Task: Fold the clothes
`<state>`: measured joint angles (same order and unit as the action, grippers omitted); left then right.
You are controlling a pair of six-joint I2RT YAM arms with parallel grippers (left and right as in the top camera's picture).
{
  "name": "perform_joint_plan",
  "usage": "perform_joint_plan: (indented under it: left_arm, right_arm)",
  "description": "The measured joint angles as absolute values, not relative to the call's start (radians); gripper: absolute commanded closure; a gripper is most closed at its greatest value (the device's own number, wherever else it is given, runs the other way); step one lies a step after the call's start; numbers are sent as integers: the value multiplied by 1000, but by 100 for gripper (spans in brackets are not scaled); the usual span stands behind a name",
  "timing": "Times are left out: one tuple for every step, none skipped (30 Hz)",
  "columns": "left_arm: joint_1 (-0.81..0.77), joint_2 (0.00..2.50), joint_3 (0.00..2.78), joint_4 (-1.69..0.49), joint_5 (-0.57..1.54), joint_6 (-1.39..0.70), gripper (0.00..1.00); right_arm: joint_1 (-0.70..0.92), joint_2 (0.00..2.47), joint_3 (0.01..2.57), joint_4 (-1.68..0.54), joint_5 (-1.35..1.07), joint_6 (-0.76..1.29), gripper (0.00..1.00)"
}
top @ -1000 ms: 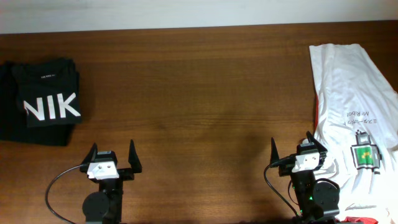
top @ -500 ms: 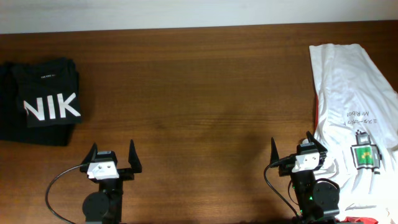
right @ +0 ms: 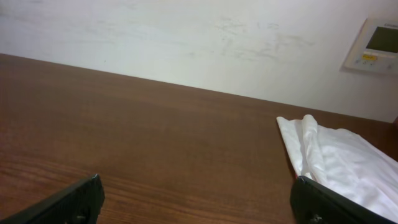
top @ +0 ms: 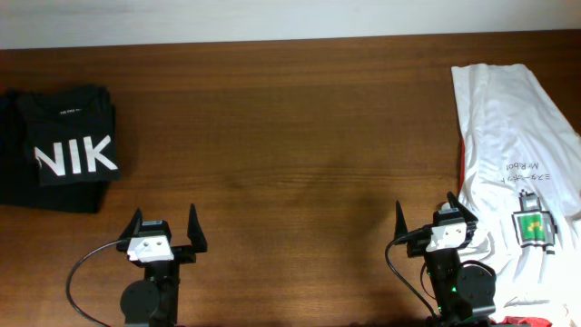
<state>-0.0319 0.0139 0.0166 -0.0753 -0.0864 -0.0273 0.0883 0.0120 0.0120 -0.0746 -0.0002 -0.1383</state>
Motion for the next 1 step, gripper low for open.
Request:
perform_joint_plan:
  left_arm:
    - [-32, 14, 17, -75, -87, -27, 1]
  right_arm:
    - [88, 12, 12, -75, 0, -138, 1]
